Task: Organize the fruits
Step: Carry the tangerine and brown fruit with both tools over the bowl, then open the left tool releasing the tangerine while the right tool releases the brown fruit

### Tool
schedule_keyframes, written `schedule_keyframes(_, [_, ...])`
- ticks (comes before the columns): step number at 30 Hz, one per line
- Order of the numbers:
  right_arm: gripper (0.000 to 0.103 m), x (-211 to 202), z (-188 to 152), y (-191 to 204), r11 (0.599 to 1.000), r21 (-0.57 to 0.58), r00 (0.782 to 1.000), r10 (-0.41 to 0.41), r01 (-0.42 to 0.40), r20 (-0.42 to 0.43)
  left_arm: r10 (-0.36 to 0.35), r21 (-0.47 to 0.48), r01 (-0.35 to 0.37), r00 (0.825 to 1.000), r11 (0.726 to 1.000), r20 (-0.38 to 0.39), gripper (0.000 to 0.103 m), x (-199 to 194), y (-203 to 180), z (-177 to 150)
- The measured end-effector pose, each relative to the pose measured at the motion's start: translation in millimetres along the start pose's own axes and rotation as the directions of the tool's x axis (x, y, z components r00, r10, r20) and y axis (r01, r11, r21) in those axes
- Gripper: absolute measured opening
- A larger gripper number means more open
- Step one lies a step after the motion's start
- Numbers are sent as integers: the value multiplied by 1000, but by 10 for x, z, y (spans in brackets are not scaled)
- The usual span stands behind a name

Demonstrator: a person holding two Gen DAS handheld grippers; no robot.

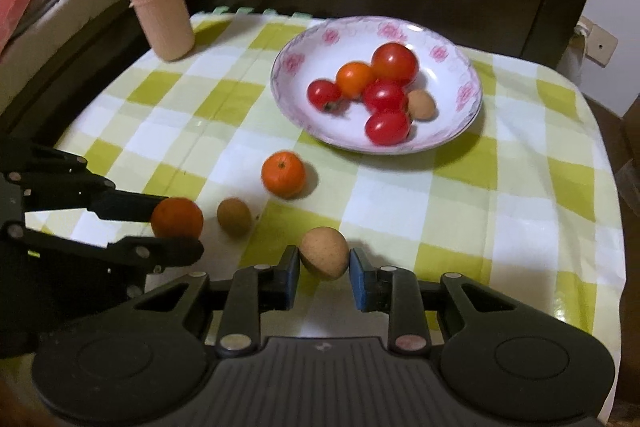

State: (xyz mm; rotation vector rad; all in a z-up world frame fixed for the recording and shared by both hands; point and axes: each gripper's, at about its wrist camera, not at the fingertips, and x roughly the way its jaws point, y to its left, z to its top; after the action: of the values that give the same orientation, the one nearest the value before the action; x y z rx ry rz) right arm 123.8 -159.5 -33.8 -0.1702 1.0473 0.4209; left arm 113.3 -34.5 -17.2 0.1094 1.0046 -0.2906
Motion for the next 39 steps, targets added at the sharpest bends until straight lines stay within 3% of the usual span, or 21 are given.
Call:
schedule_keyframes(11, [26,4,413,-222,997,59,995,-47,42,85,10,-28,-8,996,1000,89,39,115,62,602])
schedule_keyframes(18, [26,189,639,-385,994,89,992,-71,62,101,28,-36,-25,995,999,101,39,357,112,881])
schedule_keyframes(30, [26,447,788,-585,988,130,987,-99,83,124,47,-62,-42,995,997,90,39,655,197,1086])
schedule_keyframes(39, [26,488,838,-631,985,147,984,-115,95,133,60,-74,-54,994,996,90,49,687,239,1117])
